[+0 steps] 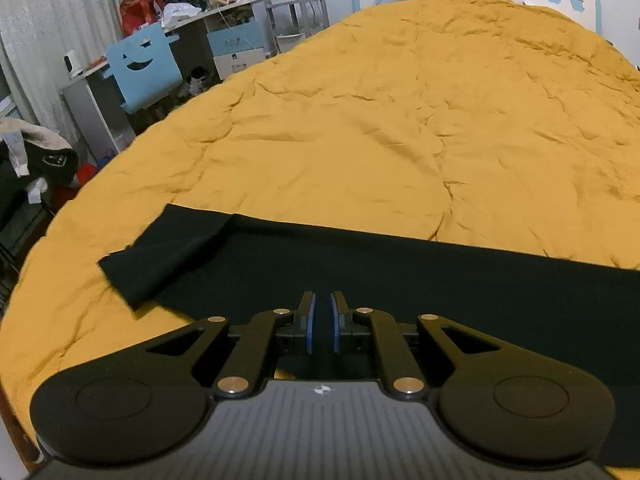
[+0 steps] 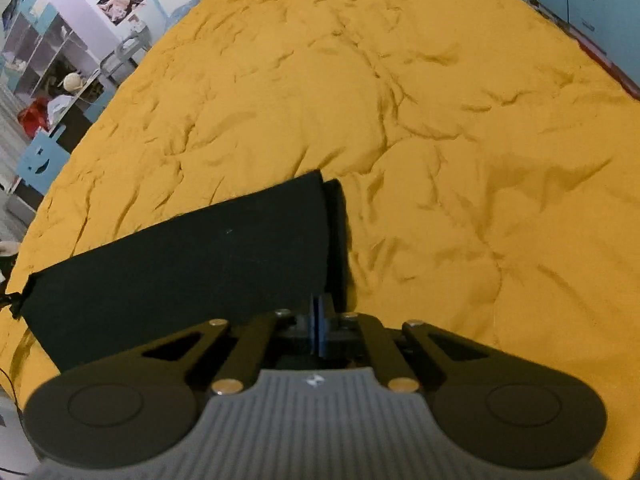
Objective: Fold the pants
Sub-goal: 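Lower the hems onto the waistband and open both grippers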
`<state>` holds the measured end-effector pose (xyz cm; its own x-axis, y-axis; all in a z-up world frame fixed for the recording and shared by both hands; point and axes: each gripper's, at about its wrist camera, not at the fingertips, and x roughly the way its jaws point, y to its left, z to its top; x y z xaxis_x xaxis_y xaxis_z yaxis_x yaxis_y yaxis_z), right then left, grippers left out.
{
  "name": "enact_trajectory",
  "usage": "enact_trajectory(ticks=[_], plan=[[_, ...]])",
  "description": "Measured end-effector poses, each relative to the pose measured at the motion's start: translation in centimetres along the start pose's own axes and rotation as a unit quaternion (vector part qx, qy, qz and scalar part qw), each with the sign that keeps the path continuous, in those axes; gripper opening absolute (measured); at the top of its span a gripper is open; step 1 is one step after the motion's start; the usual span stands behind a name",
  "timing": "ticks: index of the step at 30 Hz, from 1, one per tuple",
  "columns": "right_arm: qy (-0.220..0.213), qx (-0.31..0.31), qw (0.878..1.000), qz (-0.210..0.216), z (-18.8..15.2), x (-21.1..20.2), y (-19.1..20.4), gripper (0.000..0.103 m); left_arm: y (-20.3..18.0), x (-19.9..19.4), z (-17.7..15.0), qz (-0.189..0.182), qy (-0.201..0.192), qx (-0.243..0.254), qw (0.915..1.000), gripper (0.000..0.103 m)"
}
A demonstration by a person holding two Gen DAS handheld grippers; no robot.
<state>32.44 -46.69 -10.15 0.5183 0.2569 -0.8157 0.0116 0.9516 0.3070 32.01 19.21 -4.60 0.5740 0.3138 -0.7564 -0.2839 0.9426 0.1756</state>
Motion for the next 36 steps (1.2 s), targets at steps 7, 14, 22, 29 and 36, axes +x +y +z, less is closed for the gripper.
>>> enact_trajectory(ticks=[7,14,22,29,36], plan=[[0.017,-0.04,0.998,-0.036,-1.2,1.8,0.4,0.001,1.9,-1.9,-0.4,-0.005,0.001,-0.011,0.9999,0.028],[-0.058,-0.151,0.985,-0.058,-2.8,-1.7,6.4,0.027,5.8,-2.3,-0.7,0.019,-0.031,-0.013,0.9993,0.045],[-0.058,-0.13,0.987,-0.072,-4.3,1.9,9.8,0.027,10.5,2.2,-3.0,0.052,-0.014,0.0,0.9985,0.055],[-0.046,-0.114,0.985,-0.122,-3.6,3.4,10.3,0.027,12.0,7.1,-2.7,0.097,-0.027,0.042,0.994,0.051],[-0.026,-0.13,0.978,-0.159,-3.0,4.2,10.7,0.027,13.8,8.5,0.5,0.081,-0.056,0.075,0.9923,0.001]])
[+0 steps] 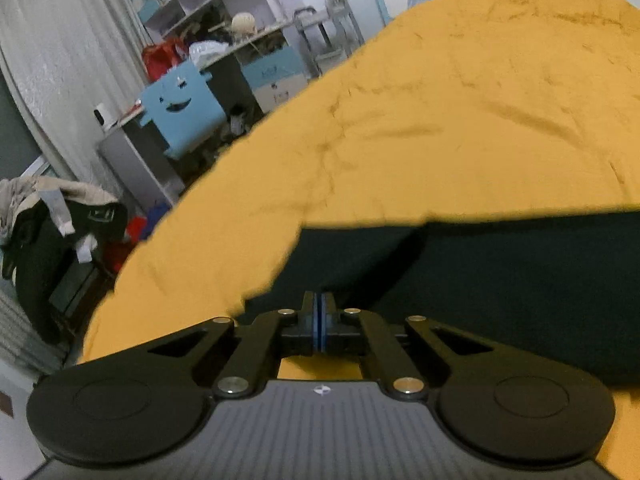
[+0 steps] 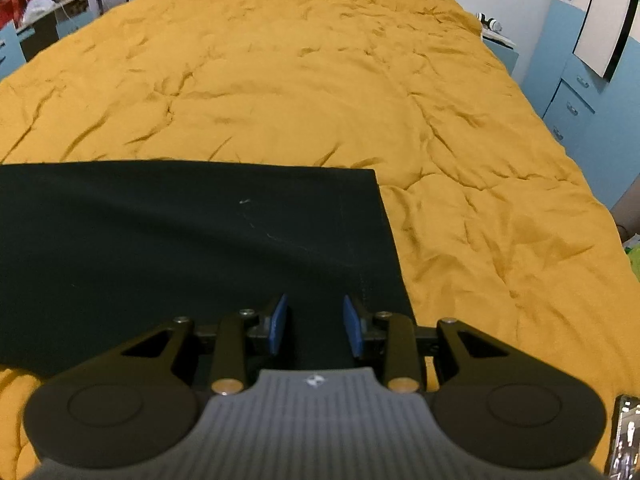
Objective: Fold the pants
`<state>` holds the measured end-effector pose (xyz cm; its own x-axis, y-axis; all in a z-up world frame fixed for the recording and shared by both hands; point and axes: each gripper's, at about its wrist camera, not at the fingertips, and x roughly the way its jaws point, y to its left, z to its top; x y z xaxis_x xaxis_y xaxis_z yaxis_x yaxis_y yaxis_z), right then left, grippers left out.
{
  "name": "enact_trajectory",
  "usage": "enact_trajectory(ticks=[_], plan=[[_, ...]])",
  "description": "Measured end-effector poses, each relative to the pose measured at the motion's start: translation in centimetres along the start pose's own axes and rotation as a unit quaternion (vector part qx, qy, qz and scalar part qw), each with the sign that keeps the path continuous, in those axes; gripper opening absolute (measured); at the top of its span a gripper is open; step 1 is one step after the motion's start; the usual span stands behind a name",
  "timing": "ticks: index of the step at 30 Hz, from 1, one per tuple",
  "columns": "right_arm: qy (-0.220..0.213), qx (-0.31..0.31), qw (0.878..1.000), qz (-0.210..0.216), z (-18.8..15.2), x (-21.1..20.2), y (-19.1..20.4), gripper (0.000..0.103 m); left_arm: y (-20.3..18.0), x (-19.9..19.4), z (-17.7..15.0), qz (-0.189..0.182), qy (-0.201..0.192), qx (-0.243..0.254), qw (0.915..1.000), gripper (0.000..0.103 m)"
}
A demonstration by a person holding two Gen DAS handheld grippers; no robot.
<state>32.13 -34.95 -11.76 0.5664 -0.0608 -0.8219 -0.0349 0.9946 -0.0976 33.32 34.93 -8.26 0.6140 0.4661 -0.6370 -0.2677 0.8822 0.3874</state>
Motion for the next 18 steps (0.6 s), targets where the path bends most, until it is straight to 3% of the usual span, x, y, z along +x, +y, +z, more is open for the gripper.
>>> enact_trajectory(ticks=[9,11,12,15,18], plan=[[0.012,-0.018,0.999,-0.024,0.5,0.4,0.7,0.027,2.3,5.4,4.8,0.024,-0.01,-0.013,0.9996,0.002],[0.013,-0.017,0.999,-0.025,0.5,0.4,0.7,0.027,2.3,6.4,5.0,0.031,-0.006,-0.018,0.9994,0.013],[0.013,-0.017,0.999,-0.025,0.5,0.4,0.7,0.027,2.3,6.8,5.0,0.04,-0.007,-0.022,0.9989,0.014],[0.012,-0.016,0.999,-0.026,0.6,0.4,0.7,0.027,3.4,6.5,4.9,0.065,-0.003,-0.053,0.9965,0.033],[0.004,-0.016,1.0,-0.026,0.5,0.1,0.7,0.027,5.6,4.6,4.4,0.037,0.004,-0.116,0.9926,0.043]])
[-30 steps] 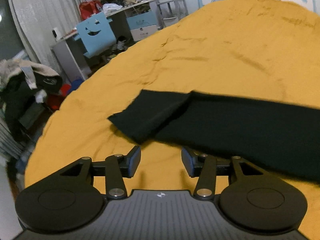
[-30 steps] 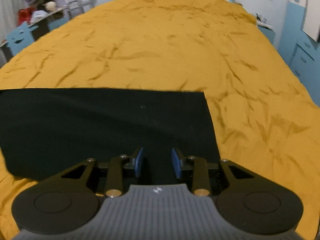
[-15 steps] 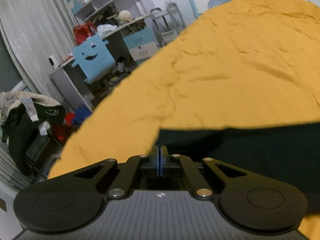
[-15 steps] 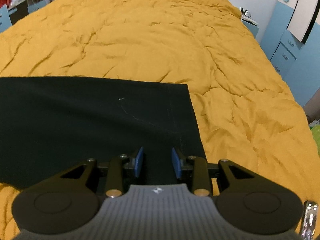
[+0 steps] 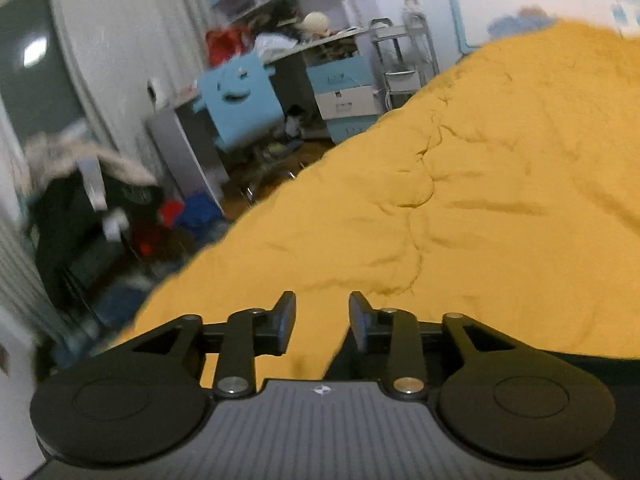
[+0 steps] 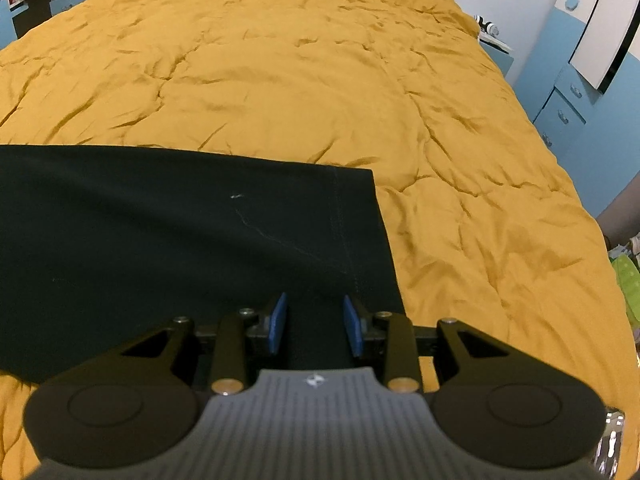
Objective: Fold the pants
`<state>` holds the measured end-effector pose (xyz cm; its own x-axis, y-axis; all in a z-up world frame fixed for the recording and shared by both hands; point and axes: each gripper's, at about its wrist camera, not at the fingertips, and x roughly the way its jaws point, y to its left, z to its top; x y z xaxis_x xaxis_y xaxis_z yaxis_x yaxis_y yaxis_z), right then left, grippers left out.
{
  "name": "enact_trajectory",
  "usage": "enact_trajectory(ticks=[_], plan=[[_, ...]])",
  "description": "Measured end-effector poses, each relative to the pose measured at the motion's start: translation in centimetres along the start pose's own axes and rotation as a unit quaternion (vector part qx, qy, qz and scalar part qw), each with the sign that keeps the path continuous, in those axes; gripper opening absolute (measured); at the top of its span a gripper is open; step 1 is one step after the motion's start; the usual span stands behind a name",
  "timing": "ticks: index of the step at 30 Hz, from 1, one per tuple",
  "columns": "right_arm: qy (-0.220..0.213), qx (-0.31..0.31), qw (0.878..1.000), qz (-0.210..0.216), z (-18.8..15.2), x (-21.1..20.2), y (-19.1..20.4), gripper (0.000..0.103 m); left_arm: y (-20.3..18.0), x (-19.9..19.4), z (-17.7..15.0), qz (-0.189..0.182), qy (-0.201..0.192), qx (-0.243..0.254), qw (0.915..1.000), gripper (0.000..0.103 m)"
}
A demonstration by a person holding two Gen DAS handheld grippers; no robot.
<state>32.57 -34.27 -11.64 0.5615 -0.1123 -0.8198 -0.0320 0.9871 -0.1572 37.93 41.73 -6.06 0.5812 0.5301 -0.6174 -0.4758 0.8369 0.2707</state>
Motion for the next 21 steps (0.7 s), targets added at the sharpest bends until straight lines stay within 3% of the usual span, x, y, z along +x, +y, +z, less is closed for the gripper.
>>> enact_trajectory(ticks=[3,5,8,12,15,16,18,19,20,21], plan=[[-0.015,0.008,1.0,0.009,0.0,-0.7,-0.1,0.027,2.8,-2.0,-1.1,-0.043,0.028,-0.083,0.9953,0.057],[-0.021,0.012,1.0,0.02,-0.1,-1.0,0.1,0.027,4.6,-2.9,-2.4,-0.079,0.056,-0.145,0.9847,0.063],[-0.028,0.011,0.999,0.034,-0.3,-1.4,0.7,0.027,6.7,-3.5,-4.9,-0.121,0.09,-0.238,0.9596,0.067],[-0.037,0.013,0.998,0.053,-0.4,-1.9,1.4,0.027,8.0,-2.2,-8.2,-0.159,0.124,-0.341,0.9181,0.069],[-0.043,0.012,0.997,0.058,-0.5,-2.5,1.8,0.027,7.9,-1.2,-9.6,-0.16,0.113,-0.381,0.9038,0.068],[-0.045,0.013,0.997,0.059,-0.6,-2.7,1.9,0.027,7.8,-0.9,-9.7,-0.158,0.106,-0.388,0.9017,0.061],[-0.045,0.012,0.997,0.062,-0.7,-2.9,1.9,0.027,7.3,-0.5,-9.8,-0.156,0.102,-0.404,0.8953,0.038],[-0.044,0.012,0.997,0.063,-0.8,-2.9,1.9,0.027,7.2,-0.3,-9.6,-0.151,0.105,-0.411,0.893,0.015],[-0.043,0.012,0.997,0.065,-0.9,-2.9,1.8,0.027,6.9,-0.4,-9.3,-0.15,0.106,-0.413,0.8918,0.007],[-0.042,0.013,0.997,0.067,-1.0,-2.9,1.7,0.027,6.6,-1.1,-8.9,-0.146,0.098,-0.409,0.8954,0.007]])
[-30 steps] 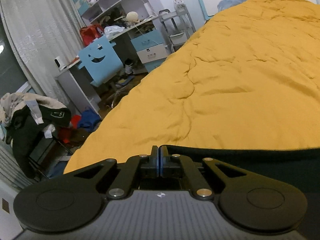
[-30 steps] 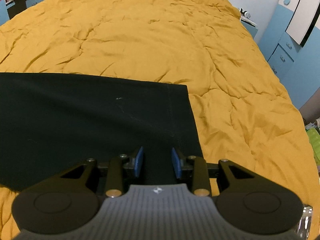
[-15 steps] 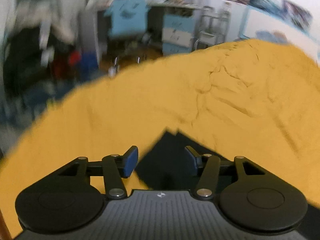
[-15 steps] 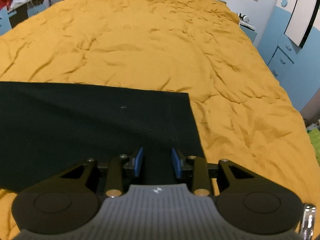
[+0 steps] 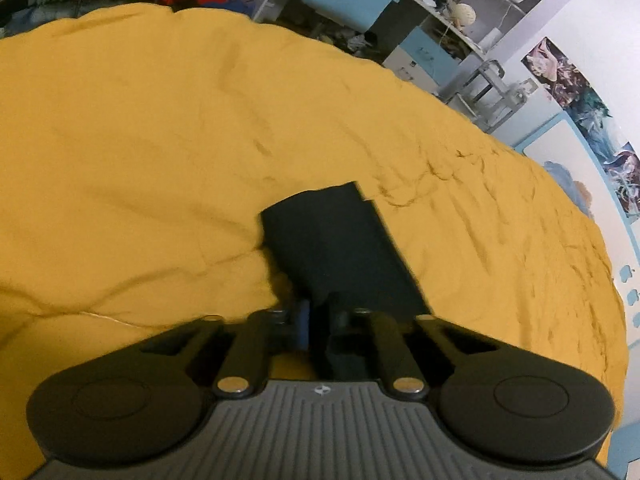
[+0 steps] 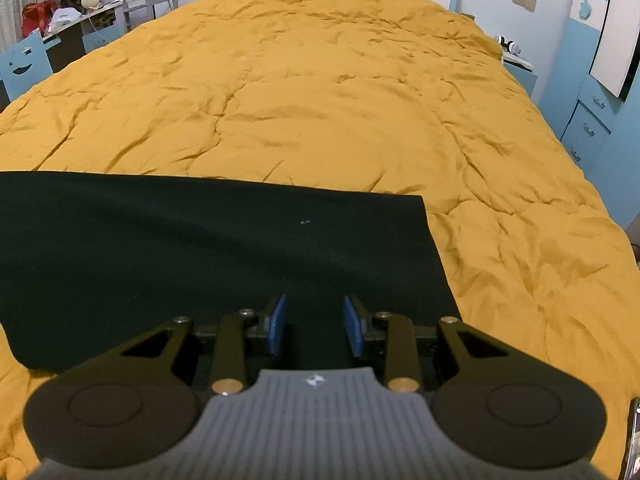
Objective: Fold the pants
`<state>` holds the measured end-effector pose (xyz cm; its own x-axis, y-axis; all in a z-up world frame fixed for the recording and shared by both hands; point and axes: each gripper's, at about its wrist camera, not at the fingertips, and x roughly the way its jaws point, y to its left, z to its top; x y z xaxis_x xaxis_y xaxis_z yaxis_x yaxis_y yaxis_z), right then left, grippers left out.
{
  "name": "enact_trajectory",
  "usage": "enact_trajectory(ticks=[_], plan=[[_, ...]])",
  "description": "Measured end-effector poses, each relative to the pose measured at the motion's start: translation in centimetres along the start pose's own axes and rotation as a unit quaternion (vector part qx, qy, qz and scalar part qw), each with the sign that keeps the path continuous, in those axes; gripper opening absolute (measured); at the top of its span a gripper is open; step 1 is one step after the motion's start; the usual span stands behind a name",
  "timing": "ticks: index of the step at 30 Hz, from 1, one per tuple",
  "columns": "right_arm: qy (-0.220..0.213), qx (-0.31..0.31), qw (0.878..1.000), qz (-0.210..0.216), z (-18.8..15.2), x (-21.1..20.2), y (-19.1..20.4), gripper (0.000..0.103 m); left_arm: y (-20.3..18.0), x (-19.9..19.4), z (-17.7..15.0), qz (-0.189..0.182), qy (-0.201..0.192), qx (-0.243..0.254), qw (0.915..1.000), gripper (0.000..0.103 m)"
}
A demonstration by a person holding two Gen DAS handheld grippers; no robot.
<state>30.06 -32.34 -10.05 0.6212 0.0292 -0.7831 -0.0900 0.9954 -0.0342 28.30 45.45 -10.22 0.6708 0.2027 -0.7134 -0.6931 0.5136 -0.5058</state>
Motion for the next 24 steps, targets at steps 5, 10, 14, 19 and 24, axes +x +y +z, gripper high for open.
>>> enact_trajectory(ticks=[5,10,14,19,24], plan=[[-0.003,0.009,1.0,0.026,-0.6,-0.2,-0.4,0.027,-6.2,-5.4,-1.7,-0.031,-0.077,0.086,0.9929,0.005],[-0.005,0.02,0.998,0.067,-1.2,-0.5,-0.2,0.027,-15.0,-12.3,-6.4,-0.052,-0.145,0.219,0.9634,0.005],[-0.008,0.041,0.994,0.103,-1.2,-1.3,-0.4,0.027,-22.0,-16.7,-12.0,-0.073,-0.174,0.307,0.9327,0.004],[-0.02,0.057,0.989,0.137,-1.6,-2.8,-1.1,0.027,-29.5,-20.1,-20.7,-0.108,-0.175,0.417,0.8851,0.004],[-0.022,0.078,0.984,0.158,-2.7,-3.7,-2.2,0.028,-33.7,-20.2,-29.9,-0.139,-0.163,0.512,0.832,0.004]])
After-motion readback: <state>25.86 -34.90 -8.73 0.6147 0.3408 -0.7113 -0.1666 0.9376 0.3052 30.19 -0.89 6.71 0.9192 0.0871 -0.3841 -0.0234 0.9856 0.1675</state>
